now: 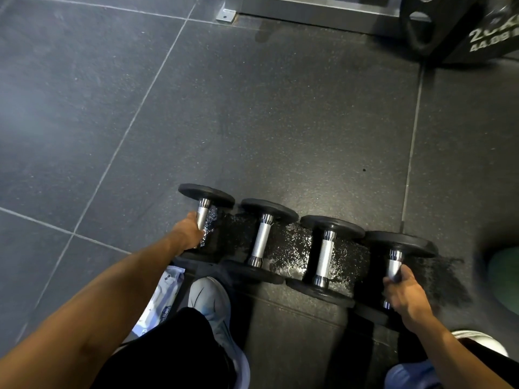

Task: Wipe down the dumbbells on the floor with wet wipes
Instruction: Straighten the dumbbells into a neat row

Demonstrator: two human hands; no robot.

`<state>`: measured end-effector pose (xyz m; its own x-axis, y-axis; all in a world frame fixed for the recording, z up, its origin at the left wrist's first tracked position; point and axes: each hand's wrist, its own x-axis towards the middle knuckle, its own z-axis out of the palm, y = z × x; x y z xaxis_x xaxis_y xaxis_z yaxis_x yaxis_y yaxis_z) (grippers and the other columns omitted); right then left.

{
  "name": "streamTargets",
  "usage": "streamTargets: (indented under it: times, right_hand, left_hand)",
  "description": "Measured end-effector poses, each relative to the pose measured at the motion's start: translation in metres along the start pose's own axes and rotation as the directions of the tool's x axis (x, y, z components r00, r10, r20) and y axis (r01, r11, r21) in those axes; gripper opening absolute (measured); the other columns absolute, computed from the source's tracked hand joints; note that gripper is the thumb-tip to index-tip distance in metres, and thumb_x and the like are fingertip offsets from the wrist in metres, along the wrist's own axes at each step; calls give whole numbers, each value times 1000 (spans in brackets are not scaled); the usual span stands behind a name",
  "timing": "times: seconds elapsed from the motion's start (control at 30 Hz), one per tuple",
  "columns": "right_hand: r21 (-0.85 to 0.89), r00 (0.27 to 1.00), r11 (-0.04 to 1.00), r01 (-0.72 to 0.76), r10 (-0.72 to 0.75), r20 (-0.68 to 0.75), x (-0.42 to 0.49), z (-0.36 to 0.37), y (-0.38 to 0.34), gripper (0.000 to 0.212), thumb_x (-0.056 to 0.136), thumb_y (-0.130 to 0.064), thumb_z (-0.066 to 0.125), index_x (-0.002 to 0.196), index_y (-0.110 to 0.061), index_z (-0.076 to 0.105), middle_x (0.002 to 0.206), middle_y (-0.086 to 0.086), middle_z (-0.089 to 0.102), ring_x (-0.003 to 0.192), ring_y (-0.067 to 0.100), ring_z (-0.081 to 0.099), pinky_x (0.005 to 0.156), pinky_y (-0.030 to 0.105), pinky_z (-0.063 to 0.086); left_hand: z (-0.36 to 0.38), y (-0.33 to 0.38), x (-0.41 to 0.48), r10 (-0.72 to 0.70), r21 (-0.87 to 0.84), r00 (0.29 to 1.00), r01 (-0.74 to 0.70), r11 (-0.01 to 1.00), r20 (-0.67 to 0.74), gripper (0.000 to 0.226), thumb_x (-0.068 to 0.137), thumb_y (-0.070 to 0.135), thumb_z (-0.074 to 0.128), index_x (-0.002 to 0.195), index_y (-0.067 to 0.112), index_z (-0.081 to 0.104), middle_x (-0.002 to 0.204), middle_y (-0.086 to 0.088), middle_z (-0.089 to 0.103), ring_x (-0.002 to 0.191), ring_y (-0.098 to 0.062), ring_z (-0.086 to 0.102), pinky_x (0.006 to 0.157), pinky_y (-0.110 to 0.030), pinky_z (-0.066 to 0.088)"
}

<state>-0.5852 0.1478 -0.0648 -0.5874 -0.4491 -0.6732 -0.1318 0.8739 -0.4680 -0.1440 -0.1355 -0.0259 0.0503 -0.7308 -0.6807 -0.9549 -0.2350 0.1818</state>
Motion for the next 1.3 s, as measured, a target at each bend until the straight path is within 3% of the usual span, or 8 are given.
streamTargets:
  times: [0.33, 0.47, 0.57, 0.67, 0.93, 1.07, 1.3]
  right_hand:
    - [25, 999, 999, -22, 21, 43, -4, -3, -3, 44, 97, 3, 53, 140, -2, 47, 120, 44, 58, 107, 64, 57, 70, 46, 46]
    - [2, 999, 999, -33, 33, 26, -4, -1, -5, 42, 96, -4, 55, 137, -6, 48, 115, 40, 62, 101, 61, 61, 77, 54, 50]
    - [-1, 1000, 1000, -27, 27, 15, -4, 1, -6, 42, 93, -14, 57, 134, -12, 50, 114, 32, 65, 101, 54, 64, 84, 58, 55]
    - [-1, 999, 999, -41, 41, 34, -4, 0, -5, 40, 97, -5, 56, 136, -7, 49, 117, 38, 62, 104, 60, 61, 77, 50, 48]
    - [-25, 998, 999, -45, 46, 38, -2, -2, -4, 46, 94, -10, 57, 139, -5, 47, 117, 41, 61, 103, 61, 60, 75, 49, 47]
    - [-59, 998, 997, -53, 55, 36, -1, -2, -3, 46, 96, -4, 55, 141, -4, 45, 116, 43, 60, 102, 63, 60, 74, 52, 46]
    - [-32, 996, 996, -84, 85, 29, -10, -3, -11, 48, 95, -3, 56, 141, -8, 46, 115, 39, 63, 101, 60, 62, 75, 52, 49]
  left_hand:
    - [7, 7, -8, 51, -66, 998, -49, 997, 27, 50, 98, 15, 67, 142, 13, 45, 114, -15, 62, 95, -27, 58, 78, -37, 44]
    - [9, 9, -6, 39, -115, 999, -39, 993, 0, 52, 95, 13, 70, 142, 14, 48, 120, -17, 64, 95, -26, 58, 75, -34, 45]
    - [8, 10, -5, 41, -112, 999, -42, 993, -17, 54, 94, 11, 70, 144, 13, 49, 126, -19, 65, 96, -26, 58, 78, -35, 45]
    - [6, 12, -2, 51, -108, 998, -55, 993, -35, 53, 95, 9, 70, 143, 11, 50, 121, -19, 66, 94, -26, 58, 78, -35, 46]
    - [1, 22, 2, 66, -45, 998, -66, 997, -8, 54, 98, 13, 68, 147, 12, 46, 129, -22, 64, 95, -27, 57, 79, -36, 46]
    - [1, 20, 3, 30, -71, 999, -31, 997, -20, 51, 95, 9, 70, 142, 10, 51, 121, -18, 64, 95, -27, 57, 77, -36, 46]
    - [0, 9, 1, 20, -87, 1000, -22, 996, -16, 52, 94, 13, 73, 141, 12, 52, 120, -18, 66, 98, -32, 64, 88, -42, 56]
